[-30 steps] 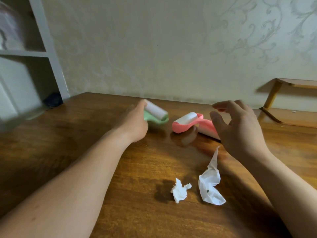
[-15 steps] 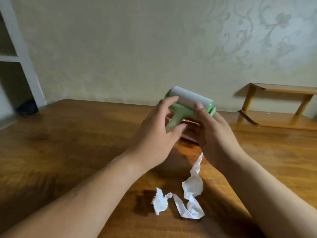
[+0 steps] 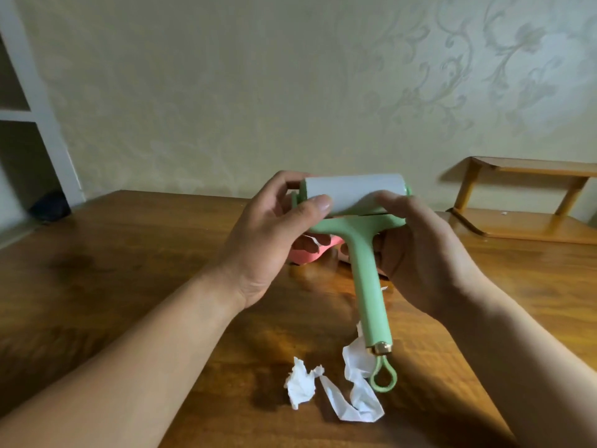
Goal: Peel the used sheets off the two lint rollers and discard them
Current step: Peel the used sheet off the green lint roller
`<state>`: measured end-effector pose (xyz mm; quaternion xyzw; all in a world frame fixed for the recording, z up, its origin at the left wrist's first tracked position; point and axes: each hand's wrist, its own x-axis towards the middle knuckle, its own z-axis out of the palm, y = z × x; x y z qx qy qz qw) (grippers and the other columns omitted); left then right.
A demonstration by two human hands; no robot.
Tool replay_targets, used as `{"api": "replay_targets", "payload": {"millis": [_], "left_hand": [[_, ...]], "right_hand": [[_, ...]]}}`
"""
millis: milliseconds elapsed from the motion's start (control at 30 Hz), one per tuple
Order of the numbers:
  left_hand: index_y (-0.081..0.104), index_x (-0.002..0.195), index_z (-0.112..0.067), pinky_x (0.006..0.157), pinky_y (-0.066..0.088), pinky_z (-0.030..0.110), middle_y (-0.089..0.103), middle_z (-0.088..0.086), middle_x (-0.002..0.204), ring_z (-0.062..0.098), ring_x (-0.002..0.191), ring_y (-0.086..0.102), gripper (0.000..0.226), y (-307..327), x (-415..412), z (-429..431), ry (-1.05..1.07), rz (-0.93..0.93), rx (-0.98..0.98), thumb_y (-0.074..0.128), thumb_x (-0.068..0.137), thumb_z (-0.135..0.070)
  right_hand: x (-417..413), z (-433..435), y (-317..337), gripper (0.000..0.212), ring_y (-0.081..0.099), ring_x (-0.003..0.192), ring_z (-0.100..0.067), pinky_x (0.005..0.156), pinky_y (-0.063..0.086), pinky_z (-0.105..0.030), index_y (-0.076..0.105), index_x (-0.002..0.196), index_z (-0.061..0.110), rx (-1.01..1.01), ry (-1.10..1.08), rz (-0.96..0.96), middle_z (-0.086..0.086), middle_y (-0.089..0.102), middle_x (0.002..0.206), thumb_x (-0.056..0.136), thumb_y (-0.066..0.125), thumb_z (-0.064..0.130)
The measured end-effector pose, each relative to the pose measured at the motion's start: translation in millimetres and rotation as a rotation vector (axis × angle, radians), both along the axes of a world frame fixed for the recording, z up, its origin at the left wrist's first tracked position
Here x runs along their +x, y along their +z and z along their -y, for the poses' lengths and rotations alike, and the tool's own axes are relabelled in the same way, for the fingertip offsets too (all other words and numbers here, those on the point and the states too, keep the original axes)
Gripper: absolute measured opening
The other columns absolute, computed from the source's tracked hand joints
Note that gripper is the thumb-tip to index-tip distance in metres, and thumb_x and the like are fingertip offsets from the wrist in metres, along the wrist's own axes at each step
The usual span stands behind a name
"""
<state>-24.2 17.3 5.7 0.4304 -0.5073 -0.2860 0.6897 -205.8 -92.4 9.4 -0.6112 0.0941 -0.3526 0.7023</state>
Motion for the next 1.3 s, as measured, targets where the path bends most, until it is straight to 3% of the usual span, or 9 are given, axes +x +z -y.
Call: {"api": "replay_targets", "payload": {"millis": [100, 233, 367, 500, 667, 867, 967, 1133, 1300], "left_hand": [[0.069, 0.12, -0.02, 0.076, 0.063, 0.045, 0.077, 0.007, 0.109, 0.031, 0.097, 0.077, 0.041, 0, -1, -1, 0.012, -0.022, -0.003, 0.081, 0.087, -0.041], [0.066, 0.121, -0.014, 0.064, 0.064, 0.037, 0.078, 0.01, 0.105, 0.03, 0.087, 0.079, 0.048, 0, -5, -1, 0.038, -0.044, -0.023, 0.081, 0.086, -0.043], [0.058, 0.131, -0.001, 0.067, 0.064, 0.038, 0.072, 0.025, 0.11, 0.028, 0.083, 0.078, 0.079, 1, -5, -3, 0.029, 0.032, 0.045, 0.085, 0.082, -0.058], [0.058, 0.134, 0.0, 0.066, 0.064, 0.035, 0.076, 0.018, 0.102, 0.029, 0.08, 0.079, 0.109, 5, -6, -9, -0.071, 0.163, 0.132, 0.072, 0.07, -0.087], [0.082, 0.113, -0.024, 0.066, 0.061, 0.04, 0.077, 0.011, 0.094, 0.026, 0.078, 0.073, 0.049, 7, -9, -13, -0.221, 0.151, 0.206, 0.048, 0.106, -0.058], [0.082, 0.104, -0.023, 0.063, 0.061, 0.041, 0.07, 0.018, 0.085, 0.03, 0.067, 0.07, 0.058, 7, -14, -15, -0.392, 0.125, 0.192, 0.034, 0.111, -0.054], [0.079, 0.105, -0.014, 0.064, 0.059, 0.04, 0.071, 0.019, 0.078, 0.032, 0.065, 0.07, 0.066, 4, -16, -13, -0.436, 0.137, 0.179, 0.028, 0.113, -0.054], [0.074, 0.111, 0.0, 0.066, 0.058, 0.039, 0.073, 0.02, 0.075, 0.033, 0.065, 0.072, 0.076, 2, -15, -11, -0.474, 0.142, 0.191, 0.022, 0.114, -0.054], [0.077, 0.104, -0.009, 0.065, 0.063, 0.055, 0.076, 0.027, 0.09, 0.05, 0.082, 0.075, 0.075, 5, -18, -14, -0.01, 0.369, 0.219, 0.031, 0.106, -0.068]], "right_hand": [[0, -2, 2, 0.042, 0.079, 0.1, -0.027, 0.089, 0.063, -0.04, 0.073, 0.132, 0.013, -0.015, 0.033, 0.023, -0.018, 0.078, 0.123, 0.112, 0.052, 0.043], [-1, -5, 6, 0.043, 0.079, 0.096, -0.031, 0.087, 0.063, -0.043, 0.08, 0.124, 0.02, -0.054, 0.024, -0.023, -0.021, 0.077, 0.124, 0.111, 0.053, 0.051], [-5, -8, 9, 0.038, 0.077, 0.069, -0.024, 0.061, 0.063, -0.032, 0.079, 0.108, 0.017, -0.082, -0.097, -0.066, -0.016, 0.08, 0.09, 0.101, 0.068, 0.053], [-13, -11, 17, 0.039, 0.071, 0.054, -0.017, 0.05, 0.056, -0.025, 0.077, 0.094, 0.03, -0.256, -0.158, -0.182, -0.007, 0.076, 0.069, 0.102, 0.06, 0.064], [-15, -14, 21, 0.054, 0.07, 0.051, -0.021, 0.049, 0.057, -0.029, 0.078, 0.089, 0.031, -0.41, -0.155, -0.28, -0.007, 0.076, 0.069, 0.092, 0.057, 0.081], [-16, -14, 22, 0.049, 0.074, 0.055, -0.014, 0.051, 0.058, -0.024, 0.076, 0.091, 0.031, -0.446, -0.086, -0.16, -0.003, 0.077, 0.069, 0.094, 0.055, 0.075], [-19, -16, 23, 0.051, 0.081, 0.067, -0.013, 0.059, 0.062, -0.021, 0.062, 0.12, 0.007, -0.412, 0.012, -0.061, 0.003, 0.082, 0.082, 0.104, 0.05, 0.054], [-22, -13, 22, 0.066, 0.081, 0.071, -0.022, 0.064, 0.064, -0.029, 0.045, 0.129, -0.014, -0.352, 0.042, -0.001, -0.004, 0.079, 0.087, 0.107, 0.055, 0.047], [-24, -5, 25, 0.039, 0.071, 0.068, -0.014, 0.061, 0.058, -0.025, 0.071, 0.095, 0.016, -0.335, -0.192, -0.108, -0.003, 0.071, 0.077, 0.106, 0.06, 0.052]]}}
